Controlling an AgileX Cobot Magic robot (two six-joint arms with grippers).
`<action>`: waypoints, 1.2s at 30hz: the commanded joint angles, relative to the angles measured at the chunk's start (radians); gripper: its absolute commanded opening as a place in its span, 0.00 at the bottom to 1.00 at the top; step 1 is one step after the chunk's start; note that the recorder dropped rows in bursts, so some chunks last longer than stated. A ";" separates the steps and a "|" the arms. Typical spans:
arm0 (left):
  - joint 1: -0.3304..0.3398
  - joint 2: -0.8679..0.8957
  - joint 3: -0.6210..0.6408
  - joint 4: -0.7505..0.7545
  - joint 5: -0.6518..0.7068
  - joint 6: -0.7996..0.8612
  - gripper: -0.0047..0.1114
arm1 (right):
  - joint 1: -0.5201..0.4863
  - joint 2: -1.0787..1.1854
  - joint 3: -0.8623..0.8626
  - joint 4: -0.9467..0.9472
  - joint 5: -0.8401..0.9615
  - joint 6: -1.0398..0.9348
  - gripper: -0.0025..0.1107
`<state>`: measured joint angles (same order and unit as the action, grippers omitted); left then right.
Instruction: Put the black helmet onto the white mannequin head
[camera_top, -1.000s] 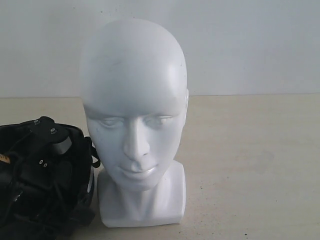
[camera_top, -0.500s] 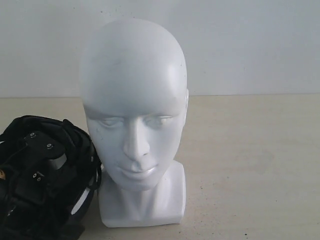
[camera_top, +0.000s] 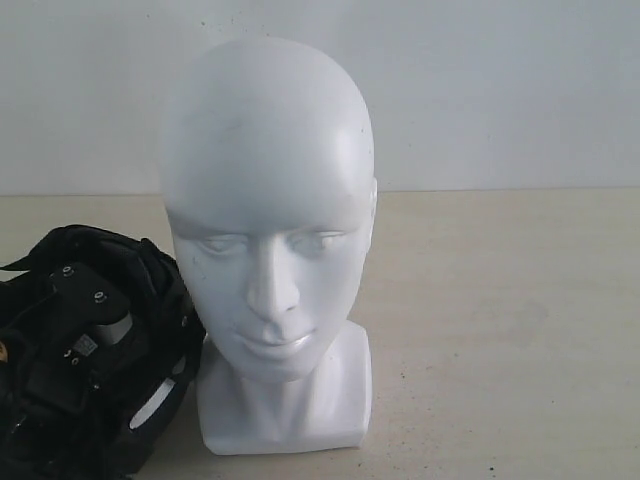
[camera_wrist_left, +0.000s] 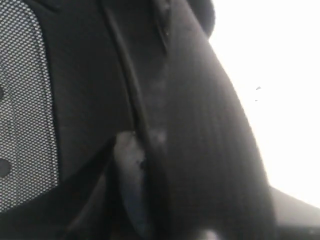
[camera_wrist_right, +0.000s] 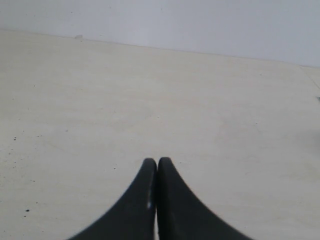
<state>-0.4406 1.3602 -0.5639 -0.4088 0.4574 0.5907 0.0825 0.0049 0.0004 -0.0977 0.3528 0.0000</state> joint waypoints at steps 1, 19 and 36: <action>0.001 0.000 0.004 0.001 0.063 -0.066 0.08 | -0.004 -0.005 0.000 -0.005 -0.012 0.000 0.02; 0.001 -0.505 0.004 -0.148 0.093 -0.172 0.08 | -0.004 -0.005 0.000 -0.005 -0.012 0.000 0.02; 0.001 -0.865 -0.094 -0.142 0.100 -0.282 0.08 | -0.004 -0.005 0.000 -0.005 -0.005 0.000 0.02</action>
<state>-0.4387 0.5314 -0.6071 -0.5547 0.6448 0.2845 0.0825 0.0049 0.0004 -0.0977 0.3528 0.0000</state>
